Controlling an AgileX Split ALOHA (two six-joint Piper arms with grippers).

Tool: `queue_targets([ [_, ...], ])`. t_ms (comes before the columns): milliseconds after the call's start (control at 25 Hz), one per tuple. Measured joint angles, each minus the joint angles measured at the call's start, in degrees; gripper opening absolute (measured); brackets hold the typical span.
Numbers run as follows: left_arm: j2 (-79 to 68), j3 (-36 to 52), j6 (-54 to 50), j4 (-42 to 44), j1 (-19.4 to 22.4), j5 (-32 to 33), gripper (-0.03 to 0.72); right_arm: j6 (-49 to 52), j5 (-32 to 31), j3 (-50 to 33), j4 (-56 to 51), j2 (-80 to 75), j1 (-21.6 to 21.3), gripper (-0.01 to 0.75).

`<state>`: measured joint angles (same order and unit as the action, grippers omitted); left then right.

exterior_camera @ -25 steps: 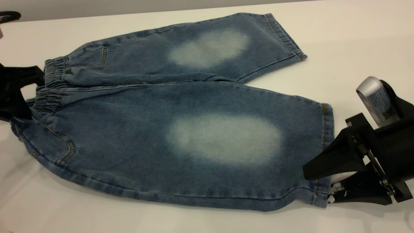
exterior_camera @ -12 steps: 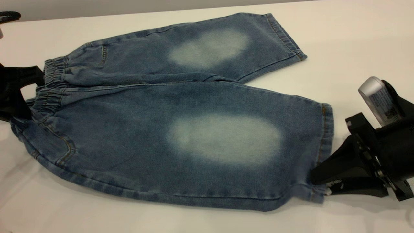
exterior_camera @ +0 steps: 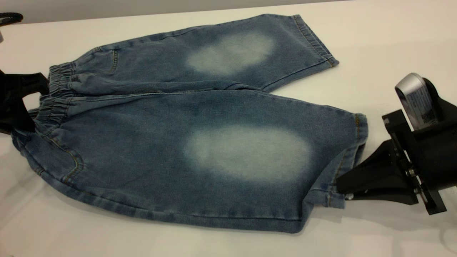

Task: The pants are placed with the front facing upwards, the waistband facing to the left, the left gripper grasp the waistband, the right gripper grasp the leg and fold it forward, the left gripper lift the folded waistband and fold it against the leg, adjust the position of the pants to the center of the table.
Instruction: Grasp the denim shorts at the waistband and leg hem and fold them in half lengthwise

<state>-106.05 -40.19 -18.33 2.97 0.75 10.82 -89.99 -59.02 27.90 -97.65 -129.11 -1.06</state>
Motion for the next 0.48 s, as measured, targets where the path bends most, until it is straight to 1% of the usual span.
queue_targets([
  [80, 0.0, 0.0, 0.0, 0.0, 0.0, 0.0, 0.116, 0.0, -0.1, 0.0, 0.0, 0.0, 0.0, 0.014],
  [240, 0.0, 0.0, 0.0, 0.0, 0.0, 0.0, 0.116, 0.0, -2.8, 0.0, 0.0, 0.0, 0.0, 0.029],
  [360, 0.0, 0.0, 0.0, 0.0, 0.0, 0.0, 0.116, 0.0, -2.8, 0.0, -0.1, 0.0, 0.0, 0.087],
  [480, 0.0, 0.0, 0.0, 0.0, 0.0, 0.0, 0.116, 0.0, -2.7, 0.0, -1.1, 0.0, 0.0, 0.182],
])
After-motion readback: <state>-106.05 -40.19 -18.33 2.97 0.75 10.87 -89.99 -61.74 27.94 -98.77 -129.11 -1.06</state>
